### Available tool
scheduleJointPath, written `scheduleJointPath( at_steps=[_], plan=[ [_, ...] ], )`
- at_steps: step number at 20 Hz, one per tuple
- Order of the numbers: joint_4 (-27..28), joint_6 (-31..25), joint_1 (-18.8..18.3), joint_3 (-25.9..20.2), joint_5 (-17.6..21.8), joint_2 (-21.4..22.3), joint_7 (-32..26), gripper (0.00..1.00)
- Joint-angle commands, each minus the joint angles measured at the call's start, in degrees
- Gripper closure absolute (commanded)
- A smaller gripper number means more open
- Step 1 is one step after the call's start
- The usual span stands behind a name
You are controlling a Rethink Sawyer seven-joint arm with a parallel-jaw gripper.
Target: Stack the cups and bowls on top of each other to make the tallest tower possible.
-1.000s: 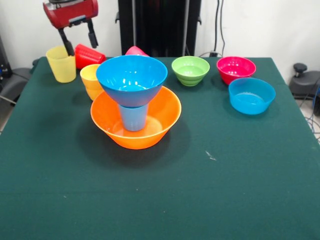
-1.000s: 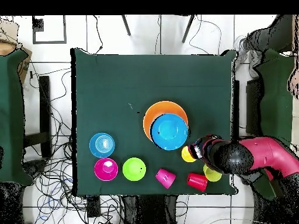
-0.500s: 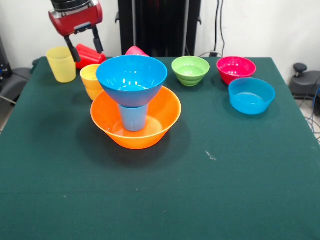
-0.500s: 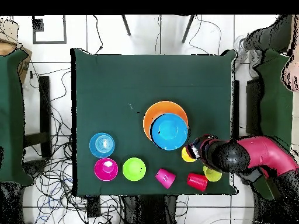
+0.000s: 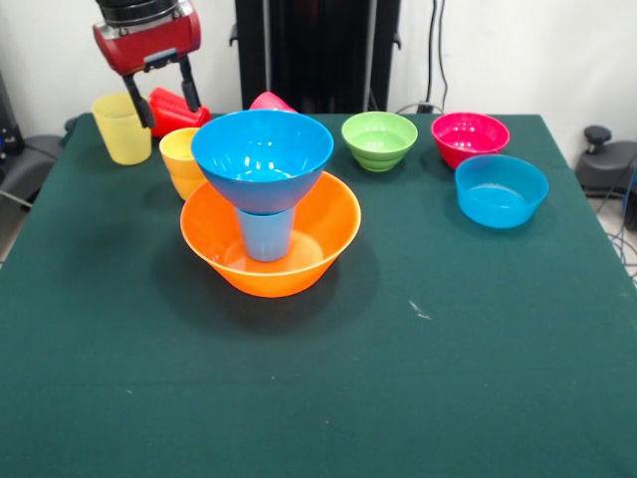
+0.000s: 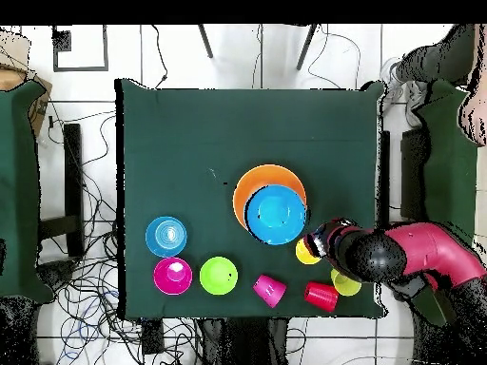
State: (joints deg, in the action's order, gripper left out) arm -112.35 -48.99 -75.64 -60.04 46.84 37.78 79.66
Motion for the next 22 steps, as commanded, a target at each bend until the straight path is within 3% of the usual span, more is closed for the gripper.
scheduleJointPath(
  at_steps=[1,13,22],
  plan=[
    [-0.7,4.4,2.8,3.1,5.4,0.1,-6.1,0.0],
    [3.6,5.0,4.7,6.6,7.9,-6.0,-8.0,0.0],
    [4.5,1.8,4.5,7.2,6.2,-6.6,-10.4,0.0]
  ],
)
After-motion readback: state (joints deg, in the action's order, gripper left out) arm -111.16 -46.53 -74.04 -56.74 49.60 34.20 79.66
